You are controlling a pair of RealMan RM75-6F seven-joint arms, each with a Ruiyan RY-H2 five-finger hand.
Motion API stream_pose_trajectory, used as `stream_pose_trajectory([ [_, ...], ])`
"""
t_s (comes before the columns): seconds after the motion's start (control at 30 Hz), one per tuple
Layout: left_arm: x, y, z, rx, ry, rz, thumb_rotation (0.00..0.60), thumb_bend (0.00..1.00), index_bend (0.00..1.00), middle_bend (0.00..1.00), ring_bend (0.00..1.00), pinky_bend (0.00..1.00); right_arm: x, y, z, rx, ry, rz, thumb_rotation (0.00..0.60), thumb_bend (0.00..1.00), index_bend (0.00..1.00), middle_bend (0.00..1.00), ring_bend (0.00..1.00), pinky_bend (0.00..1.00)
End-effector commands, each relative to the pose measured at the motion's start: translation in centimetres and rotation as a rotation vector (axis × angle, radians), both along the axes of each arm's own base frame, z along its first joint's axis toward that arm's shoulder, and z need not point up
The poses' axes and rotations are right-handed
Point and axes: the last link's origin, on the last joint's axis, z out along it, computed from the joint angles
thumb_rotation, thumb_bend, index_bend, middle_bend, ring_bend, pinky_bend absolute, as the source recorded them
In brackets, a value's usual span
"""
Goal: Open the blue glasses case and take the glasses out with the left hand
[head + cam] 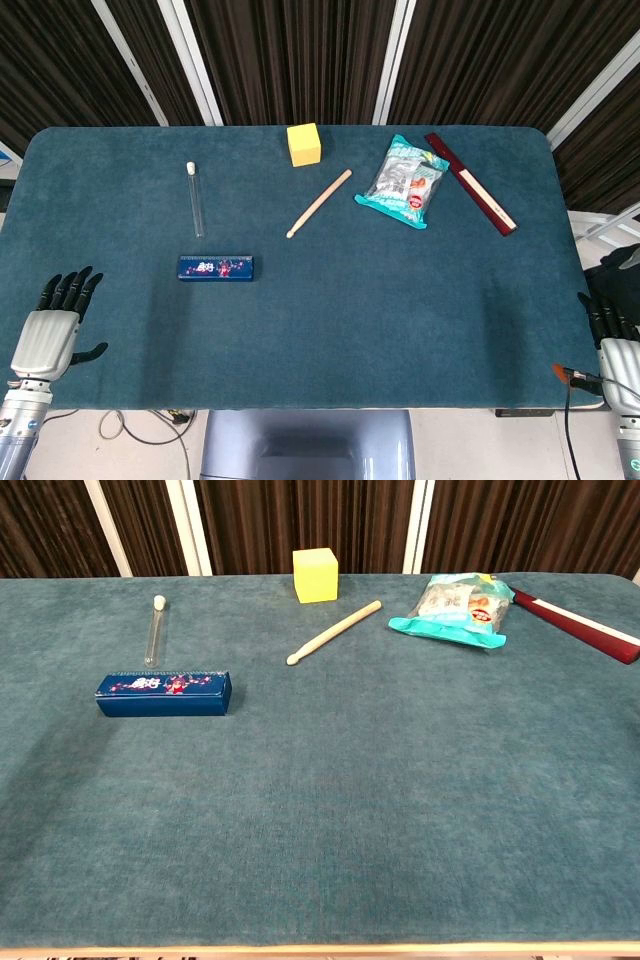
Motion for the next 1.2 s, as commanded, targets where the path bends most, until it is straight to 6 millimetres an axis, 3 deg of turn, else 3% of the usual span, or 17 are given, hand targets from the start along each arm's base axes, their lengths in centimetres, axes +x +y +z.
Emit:
stream_pose_trajectory([
  [0.03,0.0,0.0,0.0,0.0,0.001,0.0,0.6,0.09,0.0,0.0,0.0,0.0,0.0,0.0,0.0,0.001,0.0,0.0,0.6,0.17,0.0,0.0,0.0,0.19],
  [0.47,0.2,0.0,0.0,-0.006,-0.004,0.005,0.6,0.09,0.0,0.0,0.0,0.0,0.1,0.1,0.0,0.001,-0.004,0.0,0.6,0.17,0.0,0.0,0.0,0.19],
  [0.67,1.3,1.2,-0.1,-0.005,-0.005,0.0,0.6,0.09,0.0,0.0,0.0,0.0,0.0,0.1,0.0,0.004,-0.013,-0.004,0.6,0.17,0.0,0.0,0.0,0.19],
  [1.0,5.4,7.1,-2.8,-0.051,0.013,-0.028,0.6,0.11,0.0,0.01,0.0,0.0,-0.1,-0.1,0.0,0.006,-0.027,-0.014,0.6,0.17,0.0,0.0,0.0,0.19],
  [1.2,7.6,10.9,-5.1,-0.081,0.031,-0.025,0.6,0.2,0.0,0.14,0.0,0.02,-0.1,-0.2,0.0,0.008,-0.034,-0.019,0.6,0.17,0.0,0.0,0.0,0.19],
])
